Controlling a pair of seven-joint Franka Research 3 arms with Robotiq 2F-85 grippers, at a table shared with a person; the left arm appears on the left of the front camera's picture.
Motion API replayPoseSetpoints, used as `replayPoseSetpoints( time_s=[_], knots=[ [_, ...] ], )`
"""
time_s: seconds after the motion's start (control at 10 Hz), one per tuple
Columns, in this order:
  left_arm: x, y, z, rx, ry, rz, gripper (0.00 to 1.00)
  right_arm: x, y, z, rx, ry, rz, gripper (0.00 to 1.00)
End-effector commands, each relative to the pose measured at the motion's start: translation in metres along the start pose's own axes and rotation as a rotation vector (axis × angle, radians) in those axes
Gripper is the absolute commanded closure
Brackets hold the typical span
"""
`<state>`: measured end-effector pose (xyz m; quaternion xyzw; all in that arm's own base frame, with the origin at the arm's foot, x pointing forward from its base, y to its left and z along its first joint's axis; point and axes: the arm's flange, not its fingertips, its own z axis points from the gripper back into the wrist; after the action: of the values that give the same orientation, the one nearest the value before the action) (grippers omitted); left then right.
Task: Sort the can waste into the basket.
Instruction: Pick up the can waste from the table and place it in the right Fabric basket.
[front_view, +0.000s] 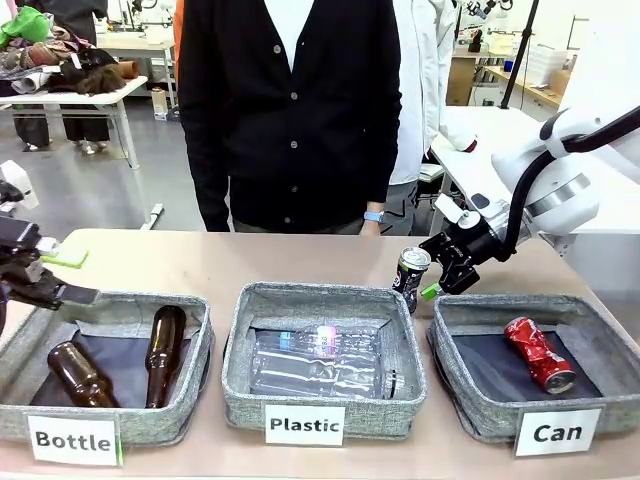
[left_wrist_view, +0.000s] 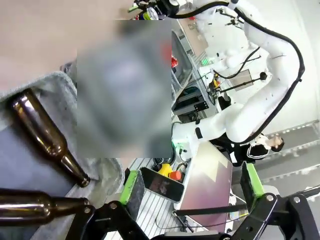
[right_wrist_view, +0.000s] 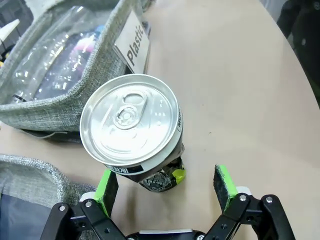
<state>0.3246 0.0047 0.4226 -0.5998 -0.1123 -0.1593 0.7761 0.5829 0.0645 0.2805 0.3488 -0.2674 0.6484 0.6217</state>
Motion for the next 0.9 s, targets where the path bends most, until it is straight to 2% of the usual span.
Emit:
replayPoseSetpoints(
  time_s=[0.0,0.7,0.8],
  knots=[
    [-0.007,-0.001,0.01,-0.015,0.01,0.003,0.0,0.002,-0.006,-0.005,0.045,-0.005,0.04,0.0],
    [-0.007,-0.001,0.01,-0.015,0.01,0.003,0.0,0.007,-0.014,-0.017,0.092,-0.065,0.012,0.0],
    [-0.007,-0.001,0.01,-0.015,0.01,0.003,0.0,0.006,-0.013,-0.016,0.101,-0.079,0.03,0.36]
  ],
)
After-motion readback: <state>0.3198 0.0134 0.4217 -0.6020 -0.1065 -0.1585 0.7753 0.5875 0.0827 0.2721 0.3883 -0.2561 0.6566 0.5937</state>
